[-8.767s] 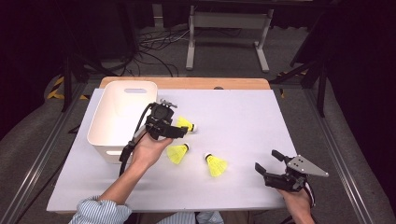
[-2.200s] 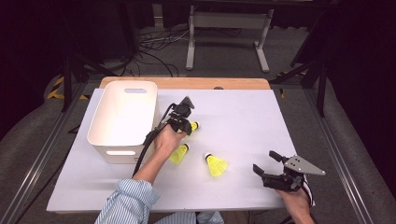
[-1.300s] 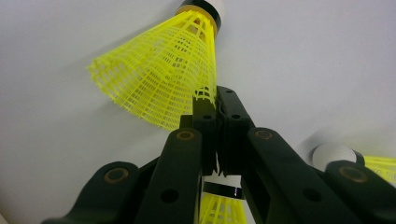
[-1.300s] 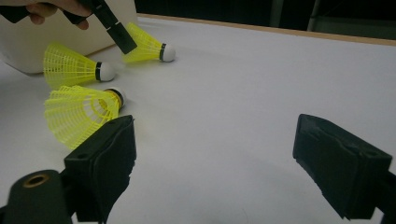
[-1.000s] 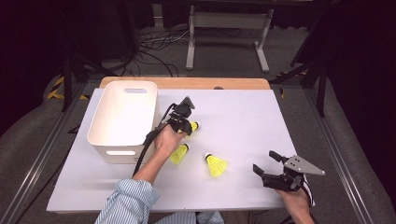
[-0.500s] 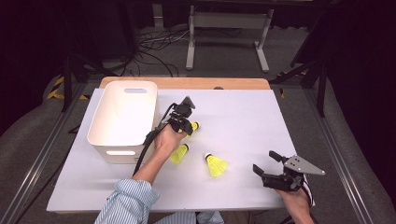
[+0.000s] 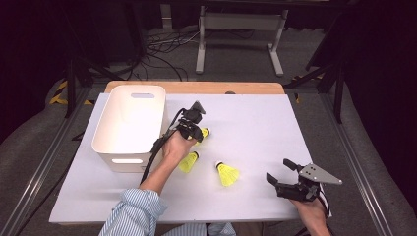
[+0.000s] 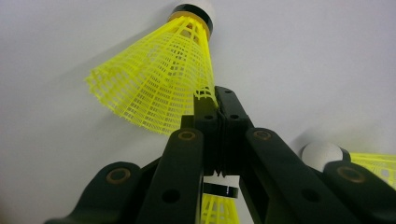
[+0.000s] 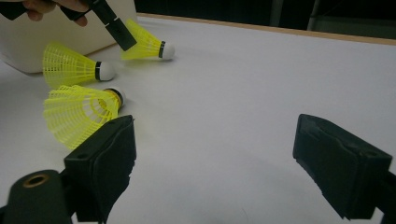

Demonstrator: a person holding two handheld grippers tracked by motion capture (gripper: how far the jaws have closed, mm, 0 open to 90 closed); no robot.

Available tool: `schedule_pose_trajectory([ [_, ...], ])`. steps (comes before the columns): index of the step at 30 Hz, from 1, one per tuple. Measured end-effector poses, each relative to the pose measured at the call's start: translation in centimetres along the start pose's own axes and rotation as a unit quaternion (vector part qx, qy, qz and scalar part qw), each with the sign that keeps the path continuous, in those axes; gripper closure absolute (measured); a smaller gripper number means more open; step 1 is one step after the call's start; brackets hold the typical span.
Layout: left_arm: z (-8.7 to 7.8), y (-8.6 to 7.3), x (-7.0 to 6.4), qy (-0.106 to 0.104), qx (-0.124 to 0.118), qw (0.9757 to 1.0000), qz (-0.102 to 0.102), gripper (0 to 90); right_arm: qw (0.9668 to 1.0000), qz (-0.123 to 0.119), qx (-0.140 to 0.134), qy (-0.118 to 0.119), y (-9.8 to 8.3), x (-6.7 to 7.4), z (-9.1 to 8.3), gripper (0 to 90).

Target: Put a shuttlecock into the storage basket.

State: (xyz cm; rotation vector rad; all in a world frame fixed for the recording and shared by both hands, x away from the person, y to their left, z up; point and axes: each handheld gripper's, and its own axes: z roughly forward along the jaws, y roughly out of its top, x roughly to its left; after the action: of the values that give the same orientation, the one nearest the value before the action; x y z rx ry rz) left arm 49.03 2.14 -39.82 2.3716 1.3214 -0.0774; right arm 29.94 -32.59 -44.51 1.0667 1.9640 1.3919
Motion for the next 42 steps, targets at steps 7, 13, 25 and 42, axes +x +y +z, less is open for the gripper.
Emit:
schedule_pose_trajectory([
  [7, -0.12, -0.05, -0.11, -0.001, -0.006, 1.0, 0.001, 88.8, 1.0, 0.0, 0.0, 0.0, 0.0, 0.0, -0.01, 13.9],
  [13, -0.23, -0.06, -0.16, -0.002, -0.007, 1.0, 0.002, 88.8, 1.0, 0.0, 0.0, 0.0, 0.0, 0.0, 0.0, 13.9],
  [25, -0.36, -0.09, -0.22, -0.003, -0.01, 0.9999, 0.004, 89.0, 1.0, 0.0, 0.0, 0.0, 0.0, 0.0, 0.01, 13.8],
  [42, -0.96, -0.21, -0.45, -0.009, -0.018, 0.9998, 0.009, 89.1, 1.0, 0.001, 0.0, 0.0, 0.0, 0.02, 0.02, 13.9],
])
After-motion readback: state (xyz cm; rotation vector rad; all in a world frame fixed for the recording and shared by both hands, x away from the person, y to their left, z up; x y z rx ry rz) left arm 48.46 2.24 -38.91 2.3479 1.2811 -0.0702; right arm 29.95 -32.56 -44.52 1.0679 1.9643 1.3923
